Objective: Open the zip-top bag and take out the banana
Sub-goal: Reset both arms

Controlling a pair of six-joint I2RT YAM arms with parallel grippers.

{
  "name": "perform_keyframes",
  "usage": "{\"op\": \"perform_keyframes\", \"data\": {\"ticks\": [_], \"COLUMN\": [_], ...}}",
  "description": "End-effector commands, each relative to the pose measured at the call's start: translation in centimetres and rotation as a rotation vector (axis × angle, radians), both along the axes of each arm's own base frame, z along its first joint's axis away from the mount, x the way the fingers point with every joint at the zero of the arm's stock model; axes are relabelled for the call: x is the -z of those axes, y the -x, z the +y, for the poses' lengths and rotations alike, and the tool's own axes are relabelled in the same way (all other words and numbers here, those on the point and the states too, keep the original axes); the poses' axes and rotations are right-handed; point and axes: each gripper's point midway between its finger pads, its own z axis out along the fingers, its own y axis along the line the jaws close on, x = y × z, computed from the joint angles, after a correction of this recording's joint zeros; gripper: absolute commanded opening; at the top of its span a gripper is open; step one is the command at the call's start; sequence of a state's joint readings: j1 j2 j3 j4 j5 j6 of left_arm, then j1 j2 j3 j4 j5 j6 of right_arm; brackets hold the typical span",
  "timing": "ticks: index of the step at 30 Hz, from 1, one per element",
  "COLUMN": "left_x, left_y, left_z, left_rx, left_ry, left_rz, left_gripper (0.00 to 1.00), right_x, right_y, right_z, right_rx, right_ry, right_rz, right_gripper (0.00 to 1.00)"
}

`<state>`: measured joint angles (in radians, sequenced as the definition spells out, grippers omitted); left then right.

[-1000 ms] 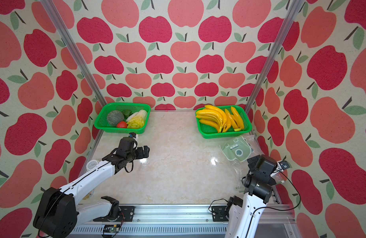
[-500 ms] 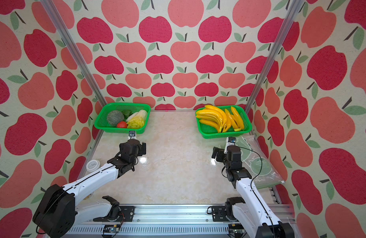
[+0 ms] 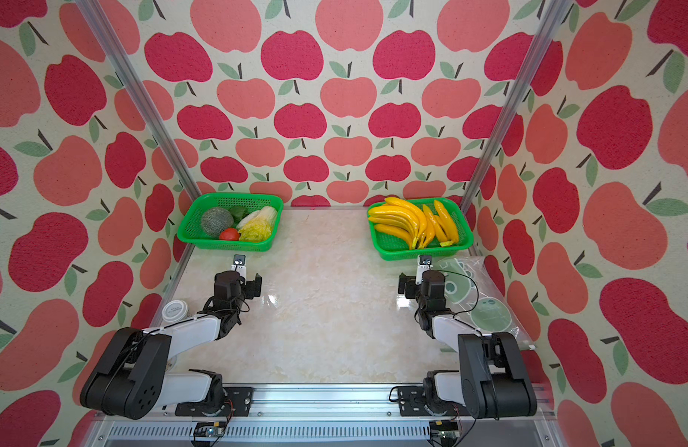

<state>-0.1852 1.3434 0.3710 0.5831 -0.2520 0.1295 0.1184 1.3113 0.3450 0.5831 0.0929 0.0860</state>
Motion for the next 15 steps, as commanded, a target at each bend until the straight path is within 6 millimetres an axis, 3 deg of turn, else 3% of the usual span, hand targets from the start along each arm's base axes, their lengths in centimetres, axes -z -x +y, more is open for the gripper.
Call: {"op": "perform_keyframes", "data": {"ticks": [1,6,8,11,15], "left_x": [-2.0,-0.6,0.3,1.5,1.3], "left_y": [-1.5,-2.5,-2.8,-3.4,-3.5], "left_z": [-0.8,-0.1,0.7,0.0,0.2], "left_rx": [0.088,0.126,0.098,0.135,0.135], "left_ry": [0.056,0.161,0.190,0.195,0.202], "left_rz": [-0.098,-0.103,-0.096,-0.044,-0.054], "left_gripper": [0.98,0.98,0.98,0.98,0.98], "right_x": [-2.6,-3.3,-2.8,-2.1,-0.5], "right_y": [-0.7,-1.0,-1.3,-1.7,-3.3], "right_z": [-0.2,-1.1,-1.3,-1.6,-1.9], "right_rx": [-0.048,-0.086,-0.096,-0.090,-0.013], "right_ry": [-0.072,-0.129,-0.138,-0.153,-0.072], "right_rz": [-0.129,-0.191,-0.202,-0.227,-0.160], "right_gripper": [0.99,0.99,0.99,0.99,0.99]}}
